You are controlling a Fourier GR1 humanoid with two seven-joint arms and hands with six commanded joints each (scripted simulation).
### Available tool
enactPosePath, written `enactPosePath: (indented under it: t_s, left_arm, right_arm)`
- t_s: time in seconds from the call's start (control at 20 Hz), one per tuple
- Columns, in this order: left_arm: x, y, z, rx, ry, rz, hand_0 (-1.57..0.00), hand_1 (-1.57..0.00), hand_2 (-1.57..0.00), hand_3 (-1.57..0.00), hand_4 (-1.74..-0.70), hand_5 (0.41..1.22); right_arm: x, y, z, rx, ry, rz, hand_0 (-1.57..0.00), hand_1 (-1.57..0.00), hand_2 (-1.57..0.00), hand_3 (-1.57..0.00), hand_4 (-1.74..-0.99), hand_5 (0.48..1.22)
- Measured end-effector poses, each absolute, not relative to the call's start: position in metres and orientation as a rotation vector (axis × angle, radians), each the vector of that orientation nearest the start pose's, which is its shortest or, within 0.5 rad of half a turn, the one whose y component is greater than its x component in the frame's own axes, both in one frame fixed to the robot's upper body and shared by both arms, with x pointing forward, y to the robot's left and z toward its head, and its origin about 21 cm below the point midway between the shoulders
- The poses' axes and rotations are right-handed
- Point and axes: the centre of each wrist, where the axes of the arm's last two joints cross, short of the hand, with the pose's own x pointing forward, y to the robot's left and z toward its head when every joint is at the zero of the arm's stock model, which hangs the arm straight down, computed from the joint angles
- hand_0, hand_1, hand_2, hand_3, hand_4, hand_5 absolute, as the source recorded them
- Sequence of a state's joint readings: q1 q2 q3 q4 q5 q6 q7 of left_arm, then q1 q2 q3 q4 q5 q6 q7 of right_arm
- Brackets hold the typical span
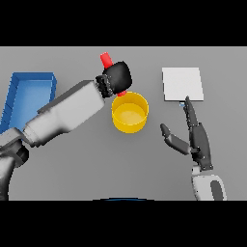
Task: Pick up the red beaker and tilt it to pour out 1 green nut into yellow bowl. Pick up the yellow bowl and place it on the metallic measuring scale.
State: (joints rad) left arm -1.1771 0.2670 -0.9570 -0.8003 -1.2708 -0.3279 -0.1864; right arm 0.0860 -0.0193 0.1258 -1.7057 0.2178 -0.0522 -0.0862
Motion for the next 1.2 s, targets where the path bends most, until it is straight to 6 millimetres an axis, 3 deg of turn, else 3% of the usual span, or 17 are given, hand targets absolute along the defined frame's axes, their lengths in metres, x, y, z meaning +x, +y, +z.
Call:
enactPosePath:
  t_s: [0.3,0.45,0.55,0.7,0.85,1.0,1.05,1.2]
  left_arm:
    - [0.408,0.044,0.120,-1.271,0.848,2.628,-1.57,-1.57,-1.57,-1.57,-1.73,1.221]
    - [0.408,0.031,0.135,-1.271,0.773,2.539,-1.57,-1.57,-1.57,-1.57,-1.73,1.221]
    - [0.408,0.022,0.155,-1.291,0.733,2.472,-1.57,-1.57,-1.57,-1.57,-1.73,1.221]
    - [0.422,0.014,0.212,-1.400,0.701,2.378,-1.57,-1.57,-1.57,-1.57,-1.73,1.221]
    - [0.441,0.037,0.261,-1.565,0.805,2.376,-1.57,-1.57,-1.57,-1.57,-1.72,1.221]
    - [0.455,0.066,0.317,-1.834,1.019,2.399,-1.57,-1.57,-1.57,-1.57,-1.73,1.221]
    - [0.460,0.077,0.330,-1.915,1.129,2.443,-1.57,-1.57,-1.57,-1.52,-1.73,1.221]
    - [0.475,0.145,0.357,-2.112,1.723,2.576,-1.57,-1.57,-1.57,-1.51,-1.74,1.221]
  right_arm:
    - [0.224,-0.216,0.013,-0.153,-1.729,0.216,0.00,0.00,0.00,0.00,-1.133,0.579]
    - [0.226,-0.220,0.010,-0.168,-1.728,0.217,0.00,0.00,0.00,0.00,-1.133,0.575]
    - [0.224,-0.214,0.011,-0.167,-1.730,0.209,0.00,0.00,0.00,0.00,-1.137,0.568]
    - [0.225,-0.212,0.012,-0.166,-1.729,0.224,0.00,0.00,0.00,0.00,-1.133,0.557]
    - [0.226,-0.210,0.015,-0.160,-1.746,0.227,0.00,0.00,0.00,0.00,-1.128,0.554]
    - [0.225,-0.212,0.016,-0.122,-1.758,0.226,0.00,0.00,0.00,0.00,-1.104,0.563]
    - [0.224,-0.212,0.013,-0.128,-1.755,0.231,0.00,0.00,0.00,0.00,-1.102,0.572]
    - [0.227,-0.210,0.013,-0.109,-1.746,0.248,0.00,0.00,0.00,0.00,-1.114,0.578]
